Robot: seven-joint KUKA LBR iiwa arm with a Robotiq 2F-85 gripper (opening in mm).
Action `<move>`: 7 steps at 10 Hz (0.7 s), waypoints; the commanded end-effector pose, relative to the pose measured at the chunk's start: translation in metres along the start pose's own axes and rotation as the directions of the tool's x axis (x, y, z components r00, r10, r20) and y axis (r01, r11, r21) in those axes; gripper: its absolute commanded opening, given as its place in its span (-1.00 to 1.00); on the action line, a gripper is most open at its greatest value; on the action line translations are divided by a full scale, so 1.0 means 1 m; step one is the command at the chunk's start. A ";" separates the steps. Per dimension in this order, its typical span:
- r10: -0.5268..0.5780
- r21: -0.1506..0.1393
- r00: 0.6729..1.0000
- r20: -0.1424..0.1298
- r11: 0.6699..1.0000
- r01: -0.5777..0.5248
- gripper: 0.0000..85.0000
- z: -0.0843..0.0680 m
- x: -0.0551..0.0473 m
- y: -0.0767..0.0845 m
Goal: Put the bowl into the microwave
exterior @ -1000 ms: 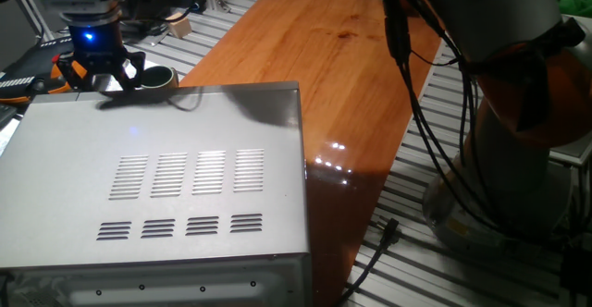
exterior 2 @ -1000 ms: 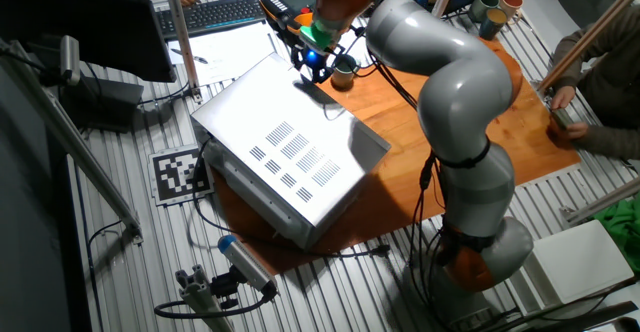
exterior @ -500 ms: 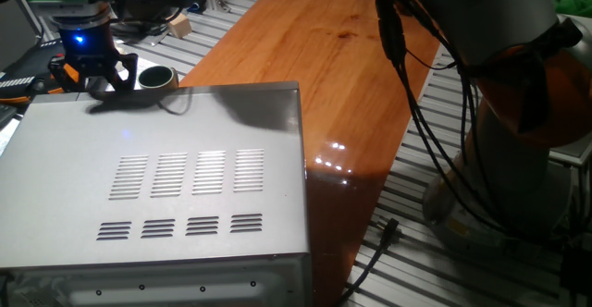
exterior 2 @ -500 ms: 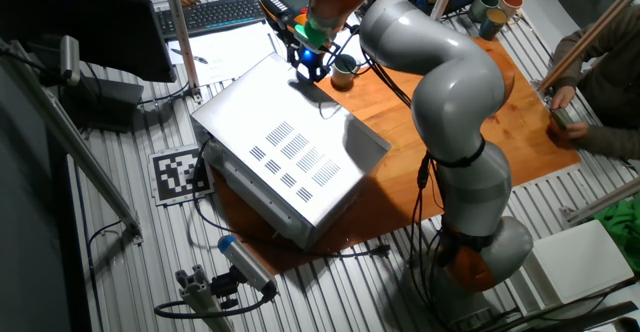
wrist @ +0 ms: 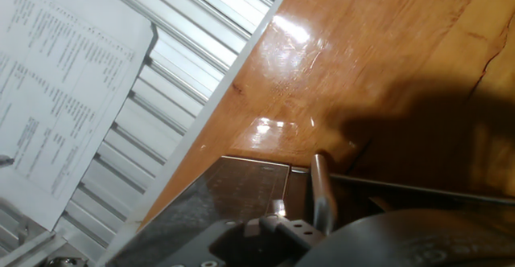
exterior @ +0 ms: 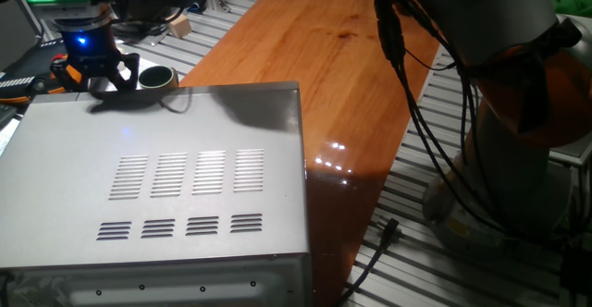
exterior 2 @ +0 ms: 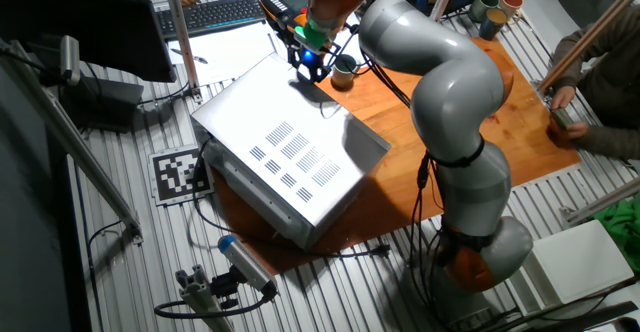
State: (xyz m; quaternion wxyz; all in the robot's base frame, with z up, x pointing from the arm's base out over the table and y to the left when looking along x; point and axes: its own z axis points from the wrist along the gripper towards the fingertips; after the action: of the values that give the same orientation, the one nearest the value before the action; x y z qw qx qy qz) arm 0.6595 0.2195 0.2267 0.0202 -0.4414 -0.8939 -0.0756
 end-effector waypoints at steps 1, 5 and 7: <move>0.000 0.000 1.000 0.000 1.000 0.000 -0.20 0.001 0.000 0.000; 0.003 -0.003 1.000 0.001 1.000 -0.003 -0.20 0.006 0.004 0.000; 0.003 -0.001 1.000 0.003 1.000 -0.003 -0.20 0.007 0.006 0.001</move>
State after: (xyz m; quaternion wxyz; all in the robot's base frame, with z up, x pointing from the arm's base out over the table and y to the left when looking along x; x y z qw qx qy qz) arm 0.6568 0.2246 0.2210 0.0181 -0.4429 -0.8932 -0.0755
